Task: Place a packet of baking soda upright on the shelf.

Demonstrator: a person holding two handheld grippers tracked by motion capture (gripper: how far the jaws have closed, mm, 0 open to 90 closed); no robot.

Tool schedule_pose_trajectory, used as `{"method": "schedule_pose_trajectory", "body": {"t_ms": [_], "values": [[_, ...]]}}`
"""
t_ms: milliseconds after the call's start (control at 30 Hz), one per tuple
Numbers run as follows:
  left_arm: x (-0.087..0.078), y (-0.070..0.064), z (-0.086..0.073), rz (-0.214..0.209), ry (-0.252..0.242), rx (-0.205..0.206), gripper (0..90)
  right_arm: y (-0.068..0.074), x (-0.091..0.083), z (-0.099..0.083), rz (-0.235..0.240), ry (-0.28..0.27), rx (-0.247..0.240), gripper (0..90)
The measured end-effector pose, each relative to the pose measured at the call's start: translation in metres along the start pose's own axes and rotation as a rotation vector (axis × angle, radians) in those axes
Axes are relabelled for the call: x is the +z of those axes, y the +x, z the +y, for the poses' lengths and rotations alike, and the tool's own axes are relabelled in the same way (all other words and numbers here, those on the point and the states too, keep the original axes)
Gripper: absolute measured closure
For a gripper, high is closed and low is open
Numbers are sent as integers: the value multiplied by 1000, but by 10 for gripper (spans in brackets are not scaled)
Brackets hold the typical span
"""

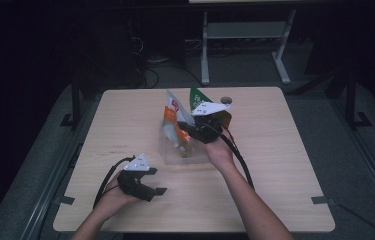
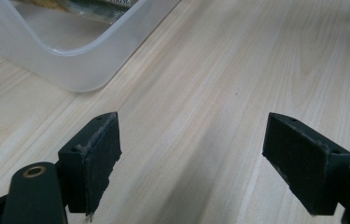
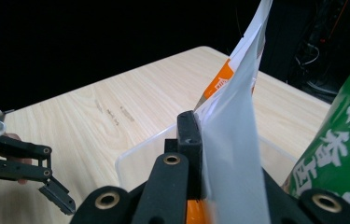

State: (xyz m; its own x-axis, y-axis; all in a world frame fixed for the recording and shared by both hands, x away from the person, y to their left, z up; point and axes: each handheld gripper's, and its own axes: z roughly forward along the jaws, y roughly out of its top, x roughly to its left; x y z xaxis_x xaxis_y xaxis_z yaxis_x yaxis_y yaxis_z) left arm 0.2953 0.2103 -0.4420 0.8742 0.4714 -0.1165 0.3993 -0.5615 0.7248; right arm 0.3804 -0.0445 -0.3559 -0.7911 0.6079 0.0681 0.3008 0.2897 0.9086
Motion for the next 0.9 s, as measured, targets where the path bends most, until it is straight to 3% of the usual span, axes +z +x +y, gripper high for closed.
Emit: {"method": "schedule_pose_trajectory", "body": {"t_ms": [233,533,900], "values": [[2,0,0,-5,13,0,185,0,7,-5,10,39,4,896],[2,0,-1,-3,16,3,185,0,9,-8,19,21,11,866],[2,0,-1,-1,11,-1,185,1,1,-9,14,-3,27,662]]}}
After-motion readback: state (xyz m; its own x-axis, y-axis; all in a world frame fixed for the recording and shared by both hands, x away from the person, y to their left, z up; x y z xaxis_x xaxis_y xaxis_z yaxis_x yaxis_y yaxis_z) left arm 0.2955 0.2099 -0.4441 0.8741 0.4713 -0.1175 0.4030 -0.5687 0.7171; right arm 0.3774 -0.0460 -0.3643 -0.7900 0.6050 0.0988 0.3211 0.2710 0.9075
